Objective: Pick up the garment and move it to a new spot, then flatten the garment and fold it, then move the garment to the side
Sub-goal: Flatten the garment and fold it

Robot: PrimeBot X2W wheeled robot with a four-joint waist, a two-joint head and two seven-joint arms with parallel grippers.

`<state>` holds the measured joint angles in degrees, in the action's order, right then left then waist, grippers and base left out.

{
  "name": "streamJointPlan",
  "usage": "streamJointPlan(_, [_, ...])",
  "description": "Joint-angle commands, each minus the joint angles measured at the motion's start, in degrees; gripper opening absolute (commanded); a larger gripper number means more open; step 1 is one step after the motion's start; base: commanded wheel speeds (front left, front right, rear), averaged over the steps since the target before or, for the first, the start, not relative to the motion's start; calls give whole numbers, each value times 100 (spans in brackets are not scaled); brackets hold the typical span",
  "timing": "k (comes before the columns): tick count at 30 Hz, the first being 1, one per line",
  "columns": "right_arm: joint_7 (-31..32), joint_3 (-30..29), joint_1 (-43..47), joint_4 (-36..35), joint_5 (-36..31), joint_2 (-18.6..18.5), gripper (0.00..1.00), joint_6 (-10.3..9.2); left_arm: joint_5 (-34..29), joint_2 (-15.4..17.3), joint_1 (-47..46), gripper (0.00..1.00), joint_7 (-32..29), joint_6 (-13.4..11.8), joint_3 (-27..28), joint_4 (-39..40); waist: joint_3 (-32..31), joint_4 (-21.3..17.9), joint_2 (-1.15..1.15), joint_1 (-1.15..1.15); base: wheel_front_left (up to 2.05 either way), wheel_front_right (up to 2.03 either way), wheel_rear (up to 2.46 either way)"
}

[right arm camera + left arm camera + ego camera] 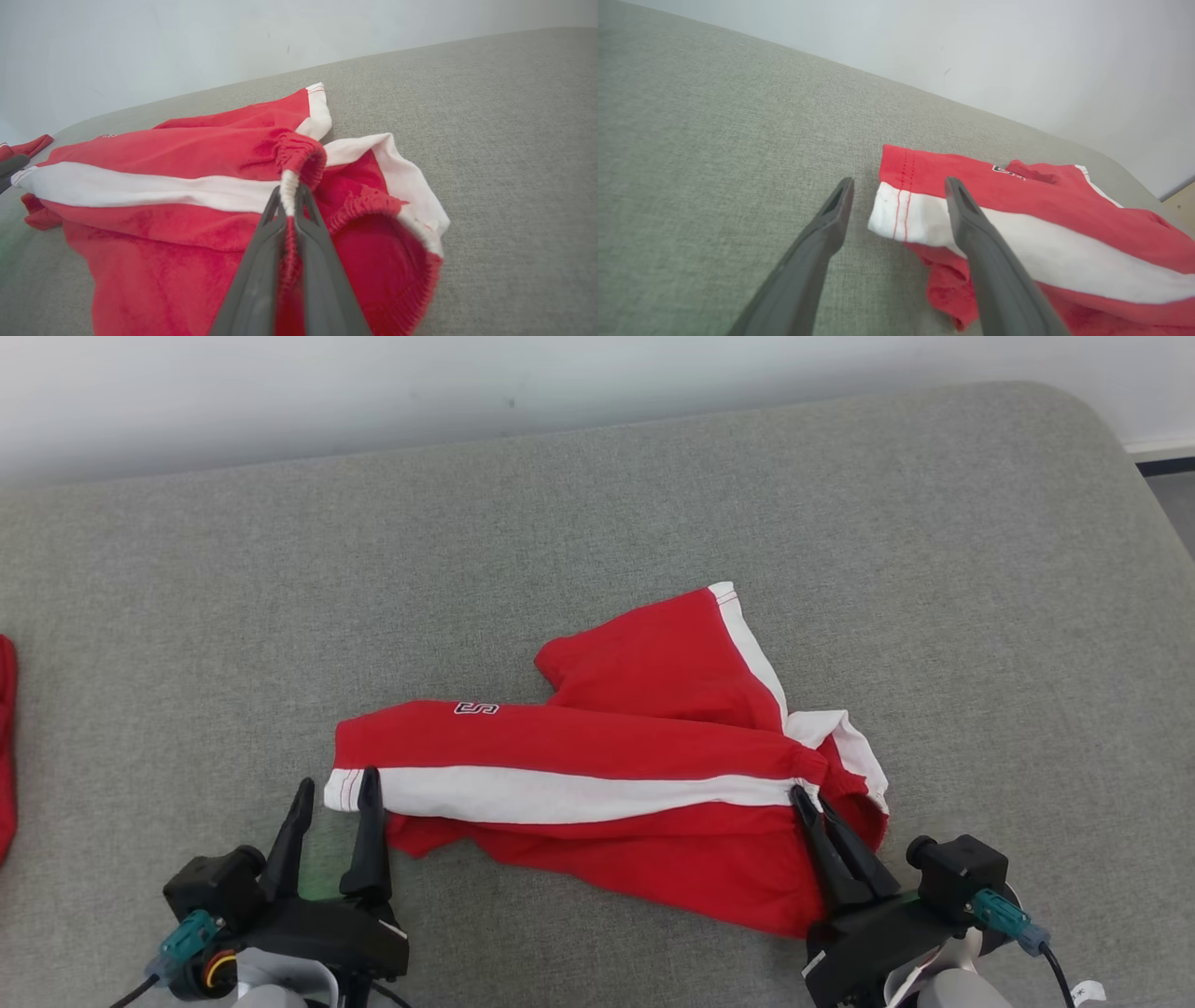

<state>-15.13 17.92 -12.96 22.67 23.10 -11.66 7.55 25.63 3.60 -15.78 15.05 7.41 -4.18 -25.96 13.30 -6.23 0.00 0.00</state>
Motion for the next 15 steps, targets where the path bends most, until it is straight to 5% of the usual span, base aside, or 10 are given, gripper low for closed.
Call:
streamJointPlan(1, [-1, 19, -45, -3, -44, 40, 0, -12, 98, 73, -71, 100, 20, 3, -56, -66, 10, 6, 0, 0, 0, 0, 0])
streamJointPlan(11, [-1, 9, -36, 19, -28, 57, 0, -12, 346, 174, -53, 100, 20, 5, -297, -199, -3, 32, 0, 0, 0, 0, 0])
streamJointPlan(12, [-1, 5, -34, 19, -23, 54, 0, -12, 359, 176, -41, 56, 20, 5, -310, -190, -8, 37, 0, 0, 0, 0, 0])
streamJointPlan(14, [-1, 3, -25, 18, -22, 51, 0, -12, 367, 187, -30, 36, 20, 5, -339, -138, -18, 51, 0, 0, 0, 0, 0])
streamJointPlan(15, [-1, 2, -21, 19, -28, 54, 0, -12, 354, 196, -21, 13, 20, 5, -339, -124, -24, 59, 0, 0, 0, 0, 0])
